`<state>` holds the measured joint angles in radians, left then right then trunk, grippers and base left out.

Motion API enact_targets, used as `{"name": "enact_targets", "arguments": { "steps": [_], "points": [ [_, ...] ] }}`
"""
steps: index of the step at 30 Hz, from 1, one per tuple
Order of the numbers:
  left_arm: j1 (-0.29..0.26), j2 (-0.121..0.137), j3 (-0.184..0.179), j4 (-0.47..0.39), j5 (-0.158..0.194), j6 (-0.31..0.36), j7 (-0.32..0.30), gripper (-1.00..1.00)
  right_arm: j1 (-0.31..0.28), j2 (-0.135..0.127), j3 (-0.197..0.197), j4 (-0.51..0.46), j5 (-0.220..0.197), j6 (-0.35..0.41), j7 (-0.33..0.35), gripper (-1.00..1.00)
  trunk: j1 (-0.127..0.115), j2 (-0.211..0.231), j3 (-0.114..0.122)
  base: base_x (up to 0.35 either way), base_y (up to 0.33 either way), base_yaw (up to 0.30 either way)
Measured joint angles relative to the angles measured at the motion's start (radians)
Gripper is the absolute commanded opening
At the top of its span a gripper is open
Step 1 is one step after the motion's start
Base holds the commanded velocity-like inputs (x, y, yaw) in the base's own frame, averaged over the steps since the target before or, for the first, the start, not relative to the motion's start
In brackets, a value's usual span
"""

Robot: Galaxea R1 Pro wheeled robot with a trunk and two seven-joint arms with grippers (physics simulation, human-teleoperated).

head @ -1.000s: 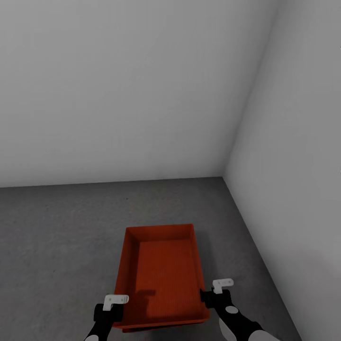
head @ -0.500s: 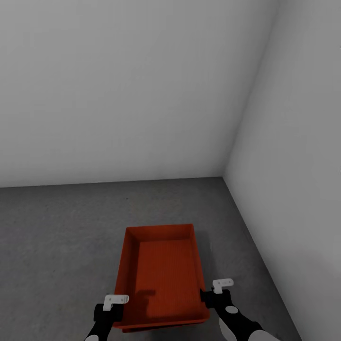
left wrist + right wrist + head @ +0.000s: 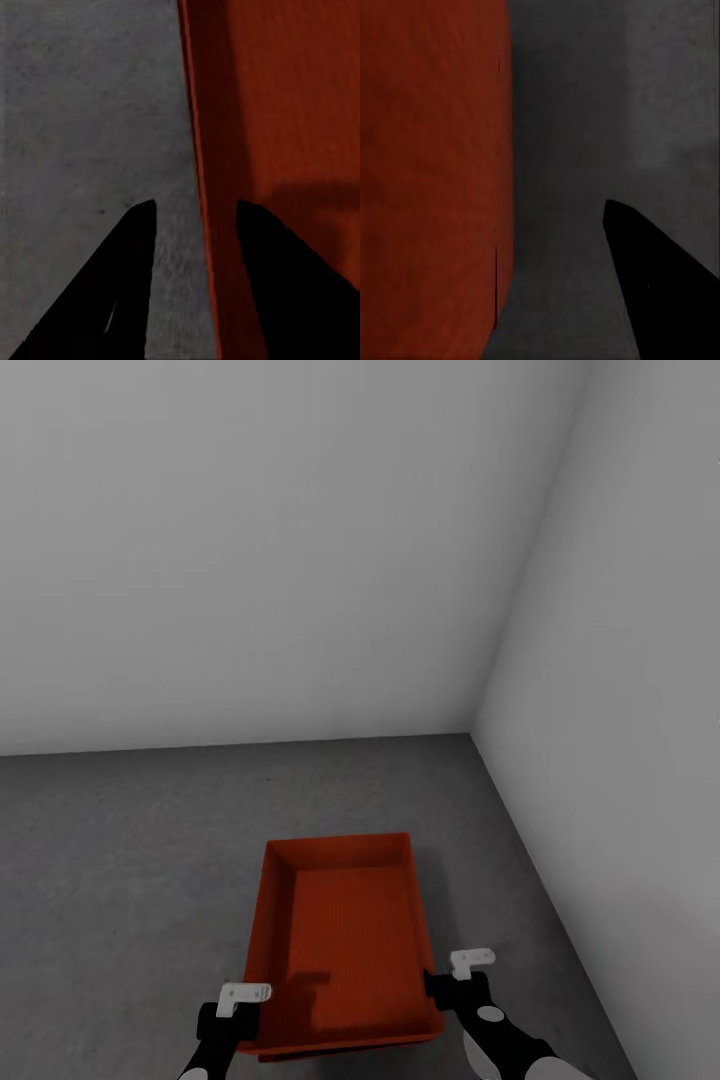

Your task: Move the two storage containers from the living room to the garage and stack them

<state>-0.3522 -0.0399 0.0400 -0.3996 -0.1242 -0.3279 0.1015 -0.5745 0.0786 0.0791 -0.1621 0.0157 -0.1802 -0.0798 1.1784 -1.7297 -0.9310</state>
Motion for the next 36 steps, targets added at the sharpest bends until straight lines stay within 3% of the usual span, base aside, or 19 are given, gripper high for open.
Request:
{"name": "enact_targets", "arguments": {
  "steps": [36],
  "points": [
    [0.0,-0.001,0.004,0.0,0.003,-0.004,0.003,1.0,0.0,0.0,-0.005,0.0,0.0,0.0,-0.002,1.0,0.0,0.0,0.0,0.0,0.0,0.0]
  ]
}}
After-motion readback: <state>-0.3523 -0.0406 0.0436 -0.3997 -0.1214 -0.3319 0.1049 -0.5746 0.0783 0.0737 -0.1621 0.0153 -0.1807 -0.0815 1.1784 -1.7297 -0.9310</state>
